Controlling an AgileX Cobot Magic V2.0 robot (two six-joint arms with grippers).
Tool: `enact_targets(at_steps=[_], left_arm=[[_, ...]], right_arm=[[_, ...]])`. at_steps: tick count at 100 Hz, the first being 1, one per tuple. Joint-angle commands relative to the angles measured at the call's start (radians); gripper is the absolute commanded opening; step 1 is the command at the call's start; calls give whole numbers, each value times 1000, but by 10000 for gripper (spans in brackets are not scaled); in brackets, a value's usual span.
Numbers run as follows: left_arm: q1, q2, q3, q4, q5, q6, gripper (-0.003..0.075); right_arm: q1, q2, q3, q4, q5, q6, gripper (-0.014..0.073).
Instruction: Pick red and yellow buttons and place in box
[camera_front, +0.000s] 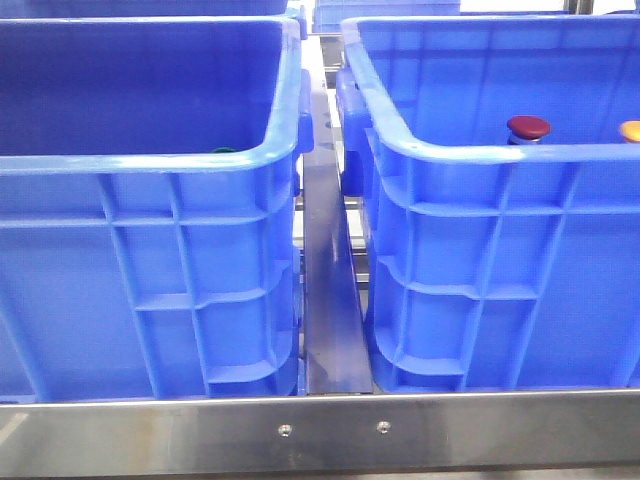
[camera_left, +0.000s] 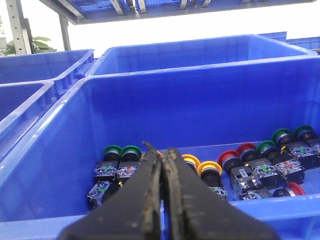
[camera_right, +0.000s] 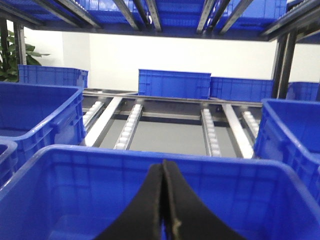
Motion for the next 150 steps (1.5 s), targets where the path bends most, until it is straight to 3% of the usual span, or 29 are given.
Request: enact_targets(at_steps=[1, 28, 42, 56, 78, 111, 150], left_arm=[[0, -31, 46, 0, -79, -1, -19], [0, -31, 46, 0, -79, -1, -19], [0, -31, 46, 0, -79, -1, -19], [0, -31, 46, 0, -79, -1, -19], [0, -31, 46, 0, -79, -1, -19], [0, -31, 46, 0, -79, -1, -19], [0, -31, 46, 0, -79, -1, -19]], right_arm=[[0, 3, -28, -208, 28, 218, -67], [2, -33, -29, -1087, 18, 1146, -67], [36, -80, -29, -1402, 15, 1466, -67], [104, -129, 2, -1630, -20, 1665, -67], [171, -242, 152, -1687, -204, 1717, -67], [170, -493, 358, -1687, -214, 1719, -67], [163, -488, 479, -1685, -363, 1719, -67]])
